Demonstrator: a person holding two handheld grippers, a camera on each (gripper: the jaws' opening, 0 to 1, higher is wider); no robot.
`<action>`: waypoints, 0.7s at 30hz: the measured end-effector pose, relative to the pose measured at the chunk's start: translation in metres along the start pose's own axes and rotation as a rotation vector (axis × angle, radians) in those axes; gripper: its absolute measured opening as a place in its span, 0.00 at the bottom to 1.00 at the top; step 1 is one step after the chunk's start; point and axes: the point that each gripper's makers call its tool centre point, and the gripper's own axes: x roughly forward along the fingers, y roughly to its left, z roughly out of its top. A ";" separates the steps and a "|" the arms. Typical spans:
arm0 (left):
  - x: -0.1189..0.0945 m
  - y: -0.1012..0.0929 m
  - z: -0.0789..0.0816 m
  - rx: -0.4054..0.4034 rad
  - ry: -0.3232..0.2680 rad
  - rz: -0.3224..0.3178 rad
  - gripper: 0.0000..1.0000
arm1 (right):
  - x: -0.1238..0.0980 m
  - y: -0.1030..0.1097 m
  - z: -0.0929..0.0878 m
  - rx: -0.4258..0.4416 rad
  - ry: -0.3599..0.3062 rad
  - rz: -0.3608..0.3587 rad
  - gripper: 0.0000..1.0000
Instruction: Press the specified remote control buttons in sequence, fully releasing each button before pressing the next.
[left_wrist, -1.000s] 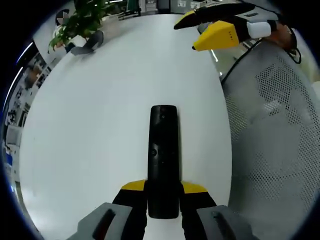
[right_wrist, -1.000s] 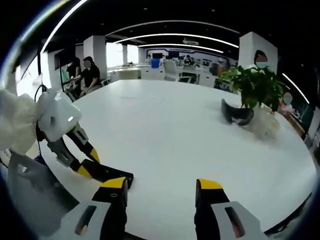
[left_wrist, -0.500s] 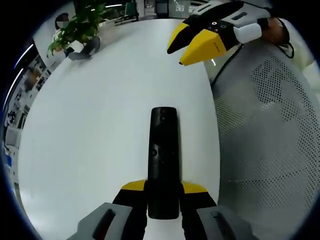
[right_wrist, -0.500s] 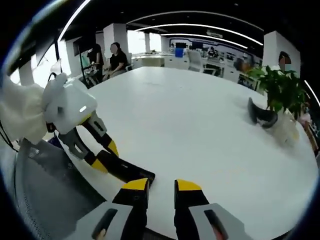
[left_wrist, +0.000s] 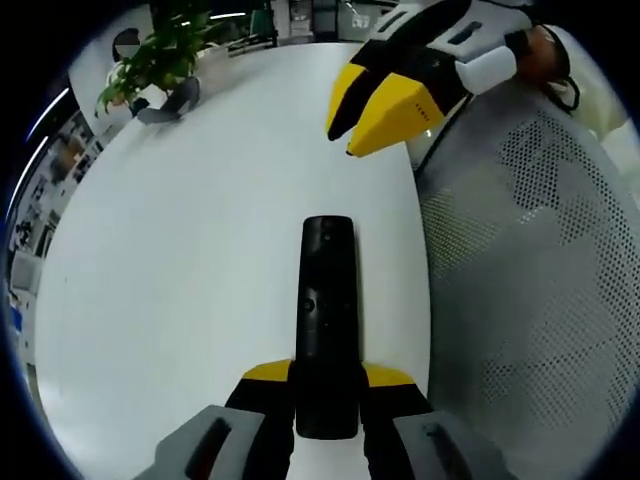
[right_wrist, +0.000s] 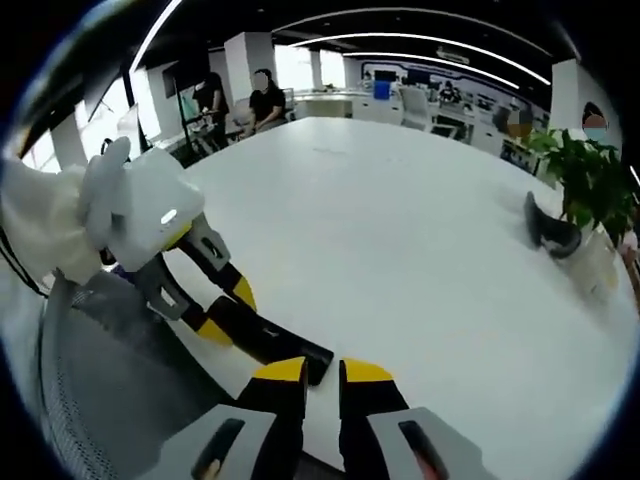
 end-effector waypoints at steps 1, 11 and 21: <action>0.000 -0.001 0.000 -0.001 -0.004 -0.001 0.24 | 0.002 0.001 -0.001 -0.006 0.009 0.004 0.09; 0.000 -0.006 0.000 -0.007 -0.010 0.001 0.24 | 0.017 0.012 0.000 -0.037 0.061 0.051 0.05; 0.000 -0.009 0.000 -0.011 -0.017 0.000 0.24 | 0.024 0.015 -0.004 -0.032 0.091 0.078 0.02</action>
